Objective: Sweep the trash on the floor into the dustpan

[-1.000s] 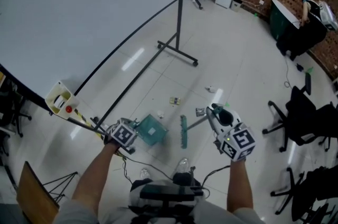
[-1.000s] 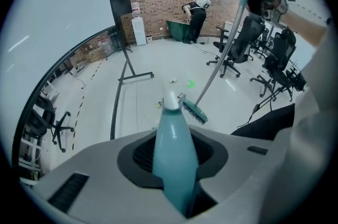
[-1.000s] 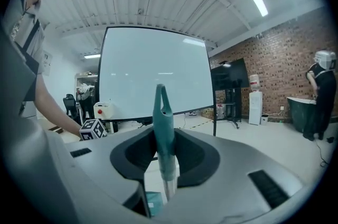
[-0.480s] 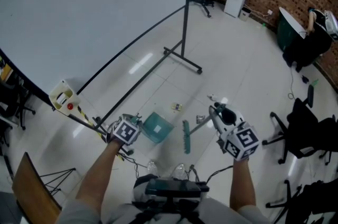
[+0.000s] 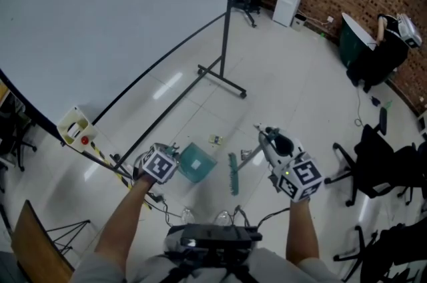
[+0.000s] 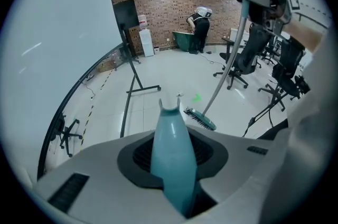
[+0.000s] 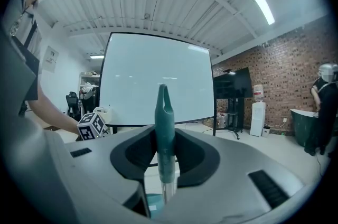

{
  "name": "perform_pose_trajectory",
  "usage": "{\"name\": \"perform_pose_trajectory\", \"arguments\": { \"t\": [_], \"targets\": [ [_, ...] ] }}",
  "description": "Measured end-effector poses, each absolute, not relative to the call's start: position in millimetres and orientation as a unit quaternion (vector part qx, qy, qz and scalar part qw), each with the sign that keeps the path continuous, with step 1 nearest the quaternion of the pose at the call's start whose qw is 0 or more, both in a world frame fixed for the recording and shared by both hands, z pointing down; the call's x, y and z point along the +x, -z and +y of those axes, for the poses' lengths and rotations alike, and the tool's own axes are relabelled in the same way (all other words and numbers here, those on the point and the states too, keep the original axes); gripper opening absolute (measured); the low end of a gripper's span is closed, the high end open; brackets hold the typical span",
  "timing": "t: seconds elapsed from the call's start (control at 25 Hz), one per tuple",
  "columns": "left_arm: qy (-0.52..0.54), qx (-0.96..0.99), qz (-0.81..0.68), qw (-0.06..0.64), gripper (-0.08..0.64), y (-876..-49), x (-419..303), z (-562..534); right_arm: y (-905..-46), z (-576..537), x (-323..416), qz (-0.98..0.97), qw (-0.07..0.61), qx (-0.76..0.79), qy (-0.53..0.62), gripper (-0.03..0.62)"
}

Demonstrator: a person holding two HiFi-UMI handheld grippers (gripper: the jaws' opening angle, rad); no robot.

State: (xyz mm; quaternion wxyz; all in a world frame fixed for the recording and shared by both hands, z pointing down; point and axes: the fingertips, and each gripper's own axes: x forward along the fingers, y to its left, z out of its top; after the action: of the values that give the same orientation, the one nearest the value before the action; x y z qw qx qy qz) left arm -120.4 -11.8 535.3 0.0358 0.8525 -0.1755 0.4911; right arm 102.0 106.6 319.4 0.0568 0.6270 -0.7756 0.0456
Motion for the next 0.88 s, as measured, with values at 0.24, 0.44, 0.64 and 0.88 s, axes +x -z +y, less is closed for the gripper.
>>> {"name": "perform_pose_trajectory", "arguments": {
  "t": [0.24, 0.44, 0.64, 0.88],
  "targets": [
    [-0.503, 0.845, -0.179, 0.025, 0.103, -535, -123, -18, -318, 105, 105, -0.771, 0.057, 0.633, -0.044, 0.096],
    [-0.491, 0.854, -0.171, 0.025, 0.103, -536, -115, -18, -317, 102, 102, -0.771, 0.057, 0.632, -0.043, 0.097],
    [-0.493, 0.851, -0.177, 0.030, 0.103, -535, -118, -24, -318, 99, 102, -0.770, 0.057, 0.633, -0.044, 0.097],
    [-0.486, 0.857, -0.168, 0.034, 0.103, -536, -111, -23, -317, 96, 100, -0.772, 0.058, 0.632, -0.042, 0.097]
  ]
}}
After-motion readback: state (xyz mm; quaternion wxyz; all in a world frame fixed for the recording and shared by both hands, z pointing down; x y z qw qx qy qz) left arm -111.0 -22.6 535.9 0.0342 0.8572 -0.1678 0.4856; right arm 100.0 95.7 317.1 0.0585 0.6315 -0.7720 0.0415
